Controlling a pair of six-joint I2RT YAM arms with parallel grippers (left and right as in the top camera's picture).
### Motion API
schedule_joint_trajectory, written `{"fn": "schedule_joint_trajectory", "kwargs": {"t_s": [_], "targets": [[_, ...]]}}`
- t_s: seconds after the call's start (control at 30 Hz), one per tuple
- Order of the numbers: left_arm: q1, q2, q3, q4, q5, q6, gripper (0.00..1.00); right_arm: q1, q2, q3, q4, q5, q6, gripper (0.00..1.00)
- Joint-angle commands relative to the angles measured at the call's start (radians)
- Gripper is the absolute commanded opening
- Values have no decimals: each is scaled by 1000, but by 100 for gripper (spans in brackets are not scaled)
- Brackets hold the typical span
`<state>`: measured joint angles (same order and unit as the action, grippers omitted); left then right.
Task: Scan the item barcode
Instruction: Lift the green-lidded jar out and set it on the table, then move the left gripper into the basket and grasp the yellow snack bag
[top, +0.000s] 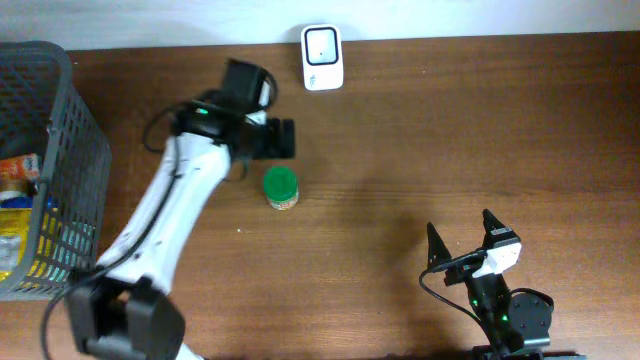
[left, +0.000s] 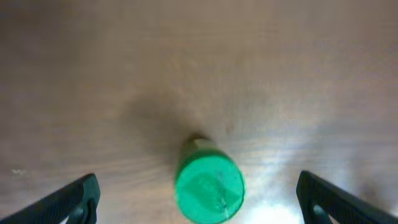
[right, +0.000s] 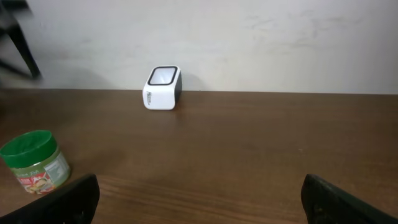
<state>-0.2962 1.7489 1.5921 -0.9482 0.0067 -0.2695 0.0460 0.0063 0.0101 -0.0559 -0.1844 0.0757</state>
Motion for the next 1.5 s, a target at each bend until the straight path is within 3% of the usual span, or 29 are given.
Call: {"fn": "schedule_joint_trajectory", "kwargs": {"t_s": [0.0,0.13,0.27,0.43,0.53,0.63,0.83,1.07,1.2,1.4,1.47], "targets": [[113,-142,182,-105,-16,27,99,7,-3,-5,-7,-5,8,98],[320,-226,328,-192,-76,37,99,7,-3,-5,-7,-5,8,98],[636,-272,357,-166,-109,33,99,7,-3,-5,-7,-5,8,98],[949,-192,352,-153,-104,-95,99,7,-3,-5,-7,-5,8,98],[1059,-95,352,-188,-89,-98,100,7,-3,-5,-7,-5,8,98],[1115,13,325,-249,-74,-97,97,7,-3,-5,-7,-5,8,98],[1138,104,197,-224,-76,-80,95,7,-3,-5,-7,-5,8,98],[1138,155,76,-74,-284,-60,100,7,-3,-5,-7,-5,8,98],[1139,209,30,56,-291,137,100,7,-3,-5,-7,-5,8,98],[1162,251,29,133,-267,257,99,7,-3,-5,-7,-5,8,98],[1180,256,29,162,-193,321,100,7,-3,-5,-7,-5,8,98]]}}
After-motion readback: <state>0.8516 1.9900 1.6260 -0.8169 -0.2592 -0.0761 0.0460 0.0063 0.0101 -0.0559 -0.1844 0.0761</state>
